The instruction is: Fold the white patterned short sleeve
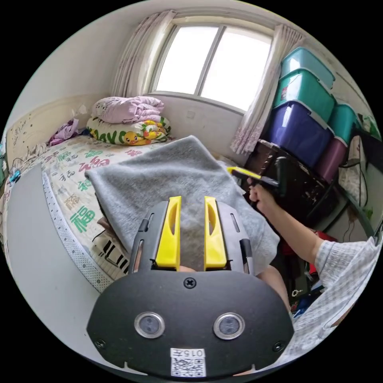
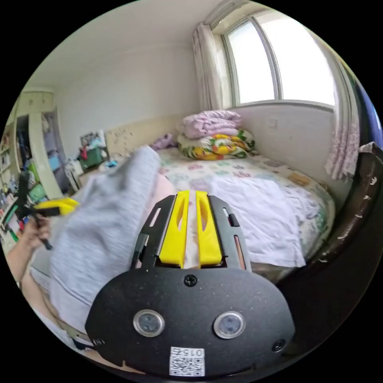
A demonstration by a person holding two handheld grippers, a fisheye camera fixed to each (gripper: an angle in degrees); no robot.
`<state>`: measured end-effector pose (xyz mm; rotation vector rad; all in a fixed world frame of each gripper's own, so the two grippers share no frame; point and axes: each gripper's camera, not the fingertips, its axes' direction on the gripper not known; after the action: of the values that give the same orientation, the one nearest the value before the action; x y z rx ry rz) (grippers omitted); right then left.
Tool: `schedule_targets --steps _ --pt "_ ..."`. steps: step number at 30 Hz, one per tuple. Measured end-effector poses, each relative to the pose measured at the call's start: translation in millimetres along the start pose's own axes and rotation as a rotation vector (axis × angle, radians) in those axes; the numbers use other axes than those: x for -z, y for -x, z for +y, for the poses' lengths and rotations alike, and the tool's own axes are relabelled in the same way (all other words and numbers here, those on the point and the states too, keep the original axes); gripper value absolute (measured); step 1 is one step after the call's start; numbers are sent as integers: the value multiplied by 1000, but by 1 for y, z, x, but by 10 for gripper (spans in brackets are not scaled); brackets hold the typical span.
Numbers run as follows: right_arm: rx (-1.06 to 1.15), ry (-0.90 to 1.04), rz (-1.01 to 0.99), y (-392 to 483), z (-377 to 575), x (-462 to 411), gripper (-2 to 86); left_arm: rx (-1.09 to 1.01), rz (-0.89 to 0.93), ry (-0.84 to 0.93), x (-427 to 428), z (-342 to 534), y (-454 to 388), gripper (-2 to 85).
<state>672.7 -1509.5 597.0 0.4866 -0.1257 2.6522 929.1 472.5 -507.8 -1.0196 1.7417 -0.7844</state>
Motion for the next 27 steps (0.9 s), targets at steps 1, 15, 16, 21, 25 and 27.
schedule_targets --steps 1,15,16,21,25,27 --pt "21 88 61 -17 4 -28 63 -29 46 -37 5 2 -9 89" --pt "20 396 171 -35 2 -242 51 -211 -63 99 -88 35 -74 113" --pt "-7 382 146 -42 0 -239 48 -208 -61 100 -88 36 -73 112" --pt "-141 189 10 -84 -24 -177 31 -218 -88 98 -86 40 -73 111" --pt "-174 78 22 -99 -48 -118 8 -207 -82 100 -76 40 -67 111" --pt "-198 1 8 -107 -55 -81 0 -198 -83 101 -71 39 -64 110"
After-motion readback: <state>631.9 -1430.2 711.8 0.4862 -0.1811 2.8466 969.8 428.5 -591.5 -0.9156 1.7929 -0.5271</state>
